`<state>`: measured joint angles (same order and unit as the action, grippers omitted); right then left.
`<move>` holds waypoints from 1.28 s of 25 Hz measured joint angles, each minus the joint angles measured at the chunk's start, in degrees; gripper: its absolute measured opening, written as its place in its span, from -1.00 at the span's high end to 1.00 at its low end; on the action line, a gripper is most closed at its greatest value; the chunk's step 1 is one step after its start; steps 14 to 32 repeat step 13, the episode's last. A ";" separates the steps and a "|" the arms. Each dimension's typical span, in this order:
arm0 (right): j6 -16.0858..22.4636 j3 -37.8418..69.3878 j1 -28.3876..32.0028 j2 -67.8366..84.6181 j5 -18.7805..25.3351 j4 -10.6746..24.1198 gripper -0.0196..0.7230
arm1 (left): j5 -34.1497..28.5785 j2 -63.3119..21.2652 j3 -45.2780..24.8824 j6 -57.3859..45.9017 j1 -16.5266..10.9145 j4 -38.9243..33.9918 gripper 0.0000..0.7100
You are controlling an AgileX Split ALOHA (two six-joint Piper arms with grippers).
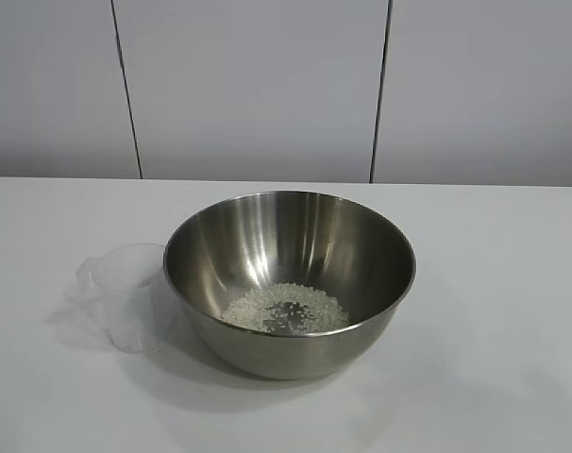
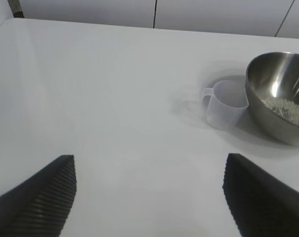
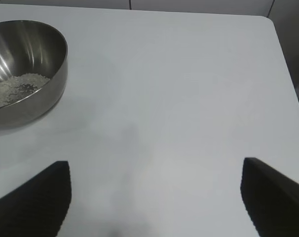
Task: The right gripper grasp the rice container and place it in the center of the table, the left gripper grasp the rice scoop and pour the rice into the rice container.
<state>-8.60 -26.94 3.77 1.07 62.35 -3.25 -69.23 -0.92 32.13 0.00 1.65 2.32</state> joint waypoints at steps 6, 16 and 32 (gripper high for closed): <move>0.00 0.00 0.00 0.00 0.00 -0.06 -0.77 | 1.60 0.00 -2.95 0.00 0.00 -1.65 -0.67; 0.00 0.00 0.00 0.00 0.00 -0.06 -0.77 | 4.05 0.00 -4.53 0.00 0.00 -2.86 -0.67; 0.00 0.00 0.00 0.00 0.00 -0.06 -0.77 | 4.05 0.00 -4.53 0.00 0.00 -2.86 -0.67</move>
